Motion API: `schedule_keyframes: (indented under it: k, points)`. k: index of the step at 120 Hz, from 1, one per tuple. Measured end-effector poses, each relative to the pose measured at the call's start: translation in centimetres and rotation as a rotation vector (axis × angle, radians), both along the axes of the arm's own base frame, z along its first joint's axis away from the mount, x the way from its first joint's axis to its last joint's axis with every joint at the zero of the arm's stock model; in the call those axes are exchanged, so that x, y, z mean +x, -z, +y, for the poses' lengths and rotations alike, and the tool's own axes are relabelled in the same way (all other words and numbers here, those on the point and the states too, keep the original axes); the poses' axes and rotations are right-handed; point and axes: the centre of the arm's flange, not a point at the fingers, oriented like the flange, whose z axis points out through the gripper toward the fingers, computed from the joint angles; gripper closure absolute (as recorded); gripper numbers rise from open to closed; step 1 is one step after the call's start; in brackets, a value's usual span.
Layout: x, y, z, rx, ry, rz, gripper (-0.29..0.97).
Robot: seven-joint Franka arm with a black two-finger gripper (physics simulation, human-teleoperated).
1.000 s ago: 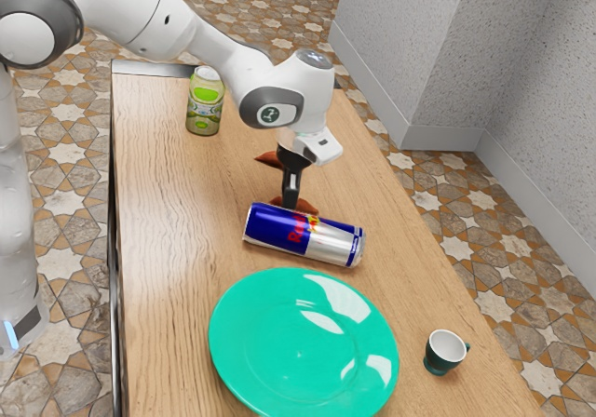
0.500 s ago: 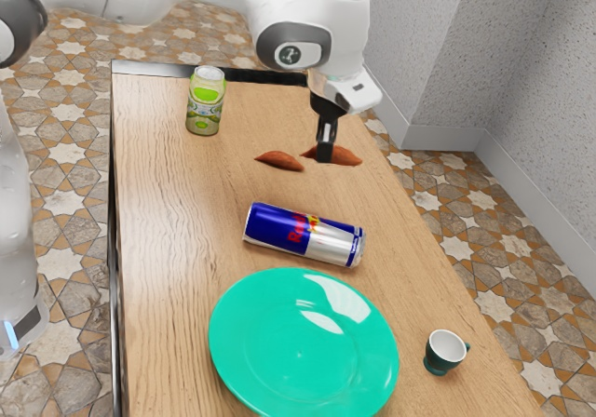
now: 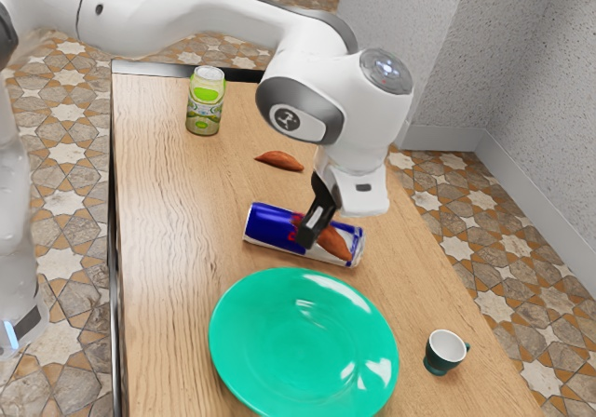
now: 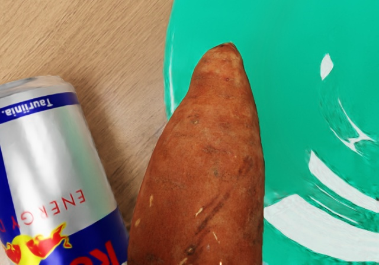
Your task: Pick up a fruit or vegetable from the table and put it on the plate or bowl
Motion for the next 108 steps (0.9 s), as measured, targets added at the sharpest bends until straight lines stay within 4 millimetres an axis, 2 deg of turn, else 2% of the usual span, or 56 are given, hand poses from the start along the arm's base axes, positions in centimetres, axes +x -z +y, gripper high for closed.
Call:
schedule_keyframes:
  k: [9,19,28,43,53,65,78,86,93,97,108]
  points:
    - [-1.3,0.9,-1.8,0.008,0.031,0.027,0.51]
    - [-1.9,1.9,-2.2,0.006,0.029,0.06,0.52]
    - [-2.5,2.3,-3.2,-0.007,0.039,0.077,0.52]
    - [-4.2,2.7,-6.6,-0.025,0.101,0.078,0.52]
    - [-4.4,3.1,-7.2,-0.033,0.109,0.078,0.52]
    - [-4.1,3.1,-6.8,-0.043,0.1,0.078,0.26]
    - [-3.8,3.1,-6.4,-0.049,0.09,0.076,0.12]
    - [-3.3,3.0,-5.7,-0.052,0.076,0.074,0.08]
    - [-1.6,2.5,-3.5,-0.061,0.03,0.064,0.05]
    - [0.5,1.7,-1.5,-0.079,-0.014,0.048,0.04]
    - [7.8,-0.4,5.4,-0.16,-0.13,0.011,0.02]
